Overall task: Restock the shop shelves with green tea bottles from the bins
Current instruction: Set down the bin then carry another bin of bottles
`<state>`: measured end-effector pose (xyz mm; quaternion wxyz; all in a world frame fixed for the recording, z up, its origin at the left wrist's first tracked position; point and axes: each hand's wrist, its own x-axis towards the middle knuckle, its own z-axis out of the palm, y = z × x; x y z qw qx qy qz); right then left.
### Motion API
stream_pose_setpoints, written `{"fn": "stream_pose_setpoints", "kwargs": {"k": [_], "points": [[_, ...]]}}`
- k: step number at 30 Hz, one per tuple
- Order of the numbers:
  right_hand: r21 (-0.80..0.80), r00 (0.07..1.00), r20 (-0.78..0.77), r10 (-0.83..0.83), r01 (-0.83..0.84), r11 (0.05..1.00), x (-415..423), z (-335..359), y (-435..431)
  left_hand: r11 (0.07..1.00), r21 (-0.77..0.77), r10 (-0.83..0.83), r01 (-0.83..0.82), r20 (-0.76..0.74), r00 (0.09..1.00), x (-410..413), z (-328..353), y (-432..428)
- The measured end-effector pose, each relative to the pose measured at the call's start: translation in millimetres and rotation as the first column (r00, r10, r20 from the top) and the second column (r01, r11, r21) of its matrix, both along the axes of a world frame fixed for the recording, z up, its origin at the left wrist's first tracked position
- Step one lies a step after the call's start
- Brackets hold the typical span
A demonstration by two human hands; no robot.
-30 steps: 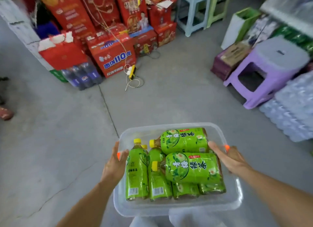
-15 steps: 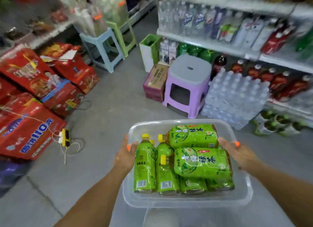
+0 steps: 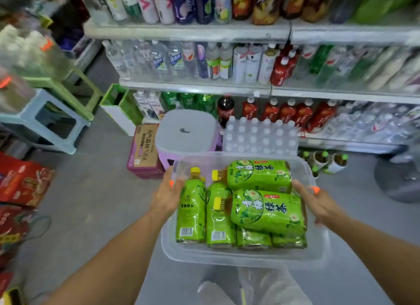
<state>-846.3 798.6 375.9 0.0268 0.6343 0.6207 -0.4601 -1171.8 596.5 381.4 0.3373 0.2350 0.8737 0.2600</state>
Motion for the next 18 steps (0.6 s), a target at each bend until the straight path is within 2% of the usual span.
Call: {"fn": "stream_pose_setpoints", "kwargs": {"k": [10, 18], "points": [[0.023, 0.998, 0.058, -0.040, 0.039, 0.999, -18.2, -0.8, 165.2, 0.999, -0.028, 0.044, -0.041, 0.092, 0.995, -25.7, -30.9, 175.1], [0.039, 0.998, -0.012, -0.065, 0.065, 0.997, -51.0, -25.4, 263.5, 0.997, -0.072, 0.005, 0.000, 0.079, 0.997, -68.1, -58.6, 303.2]]}}
